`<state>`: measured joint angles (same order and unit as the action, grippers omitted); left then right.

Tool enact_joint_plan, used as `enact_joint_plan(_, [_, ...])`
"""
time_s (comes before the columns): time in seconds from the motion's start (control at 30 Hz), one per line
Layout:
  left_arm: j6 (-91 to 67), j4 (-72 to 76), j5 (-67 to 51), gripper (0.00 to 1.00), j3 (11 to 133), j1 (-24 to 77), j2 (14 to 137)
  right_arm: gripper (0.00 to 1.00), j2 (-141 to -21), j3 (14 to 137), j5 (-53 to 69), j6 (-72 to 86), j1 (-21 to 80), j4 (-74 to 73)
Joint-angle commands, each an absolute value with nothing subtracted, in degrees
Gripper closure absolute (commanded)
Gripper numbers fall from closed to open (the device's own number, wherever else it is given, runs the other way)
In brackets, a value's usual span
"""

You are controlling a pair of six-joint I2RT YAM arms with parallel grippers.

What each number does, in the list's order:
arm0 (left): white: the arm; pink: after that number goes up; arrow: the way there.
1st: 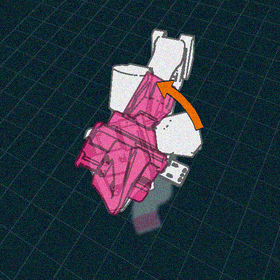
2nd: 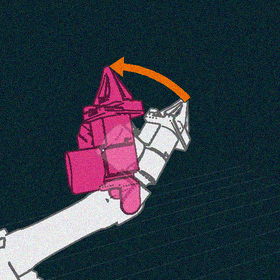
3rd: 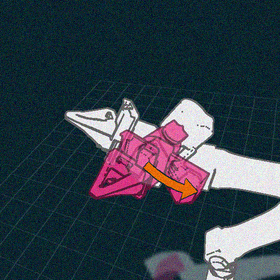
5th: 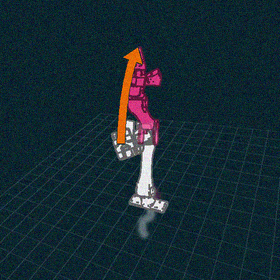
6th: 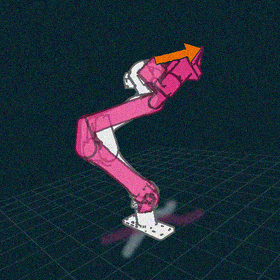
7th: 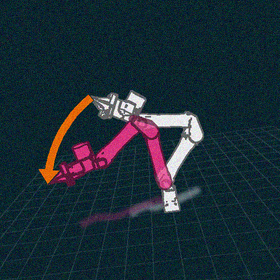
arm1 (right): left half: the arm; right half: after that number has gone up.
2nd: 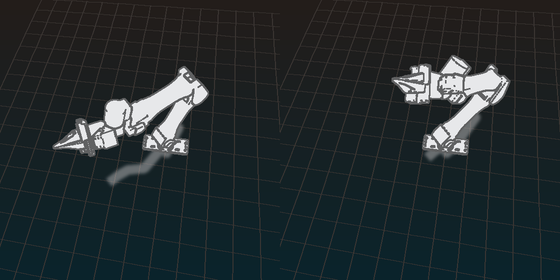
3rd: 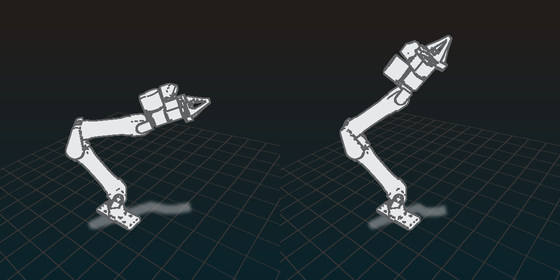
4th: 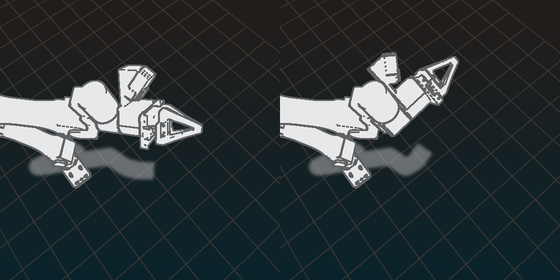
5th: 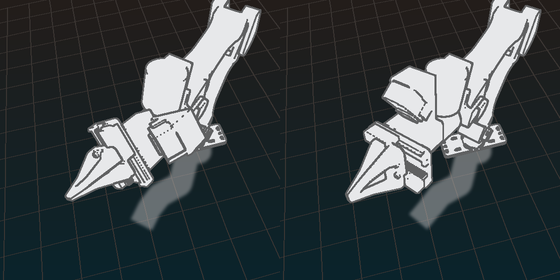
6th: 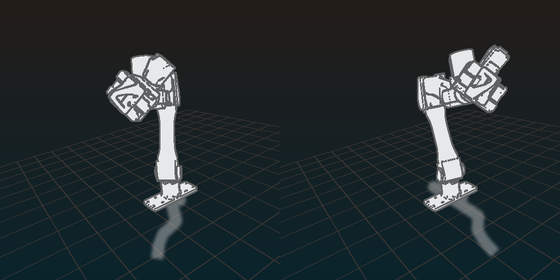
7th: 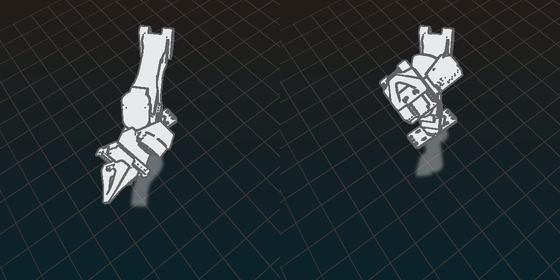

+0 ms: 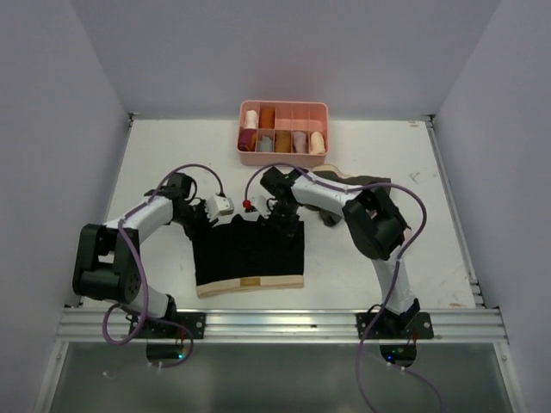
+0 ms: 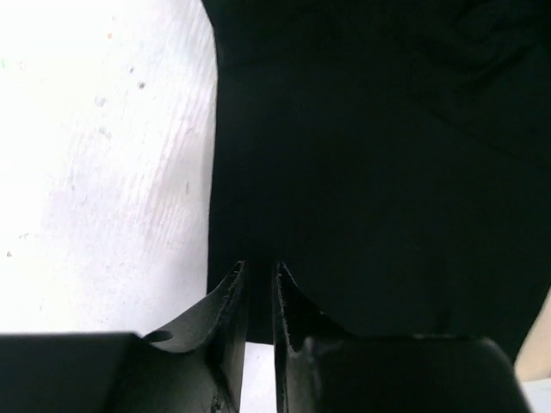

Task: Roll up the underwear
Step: Flatten the underwear

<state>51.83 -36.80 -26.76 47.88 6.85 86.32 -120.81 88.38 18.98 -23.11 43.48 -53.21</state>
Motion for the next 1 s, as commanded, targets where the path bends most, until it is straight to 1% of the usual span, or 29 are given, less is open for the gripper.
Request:
enact_joint_plan(0.0, [52.6,-33.1,-21.0,0.84,46.0,6.6,86.0,0.92,-125.1,94.1,12.4,-20.8,43.2,-50.7])
enact_joint_plan(0.13, [57.5,-34.1,-18.7,0.87,41.0,6.5,84.2,0.92,-132.1,102.6,11.0,-21.0,42.1,-51.3])
enact_joint_plan(0.23, [59.2,-35.0,-18.2,0.89,37.2,6.5,82.5,0.9,-136.7,110.5,10.4,-22.8,42.1,-51.4])
enact_joint_plan(0.33, [62.0,-39.4,-20.6,0.91,35.9,6.5,81.1,0.87,-141.8,123.1,9.0,-24.3,42.1,-52.2])
enact_joint_plan(0.4, [64.5,-44.4,-23.3,0.91,36.0,6.5,79.5,0.87,-144.7,128.6,6.5,-24.5,41.8,-52.2])
enact_joint_plan(0.47, [63.6,-47.8,-24.5,0.87,37.5,6.6,78.6,0.87,-145.4,135.0,5.7,-24.1,40.9,-52.1])
enact_joint_plan(0.5, [63.0,-49.1,-25.1,0.78,38.2,6.5,78.1,0.86,-145.0,136.1,5.5,-23.0,40.4,-51.9])
enact_joint_plan(0.53, [62.6,-50.6,-26.3,0.72,39.2,6.4,76.8,0.86,-142.7,136.5,4.7,-22.8,39.6,-51.3])
enact_joint_plan(0.6, [60.0,-53.4,-31.5,0.68,42.1,6.0,73.2,0.81,-138.2,132.6,4.0,-21.7,38.9,-48.5])
enact_joint_plan(0.63, [57.9,-53.4,-33.6,0.67,43.1,5.2,71.6,0.81,-132.9,126.9,4.8,-21.3,38.0,-45.8])
enact_joint_plan(0.67, [56.1,-52.0,-36.1,0.65,45.0,4.9,69.9,0.8,-129.8,123.9,5.5,-20.7,37.8,-45.0])
enact_joint_plan(0.7, [54.3,-49.8,-36.5,0.62,45.7,4.9,66.8,0.79,-127.4,121.2,6.7,-20.2,37.7,-44.9])
enact_joint_plan(0.73, [51.8,-43.0,-36.5,0.61,46.1,4.9,65.6,0.79,-123.6,116.8,9.0,-19.7,37.7,-46.0])
enact_joint_plan(0.77, [47.8,-39.9,-35.1,0.61,46.5,4.9,64.9,0.79,-122.0,114.5,10.3,-18.8,37.8,-46.3])
enact_joint_plan(0.87, [47.2,-33.9,-34.7,0.64,48.2,5.0,68.1,0.8,-118.1,105.4,15.4,-15.7,37.8,-45.8])
enact_joint_plan(0.97, [47.4,-31.8,-34.5,0.69,51.4,5.2,76.9,0.81,-117.9,99.9,18.2,-13.2,37.8,-44.0])
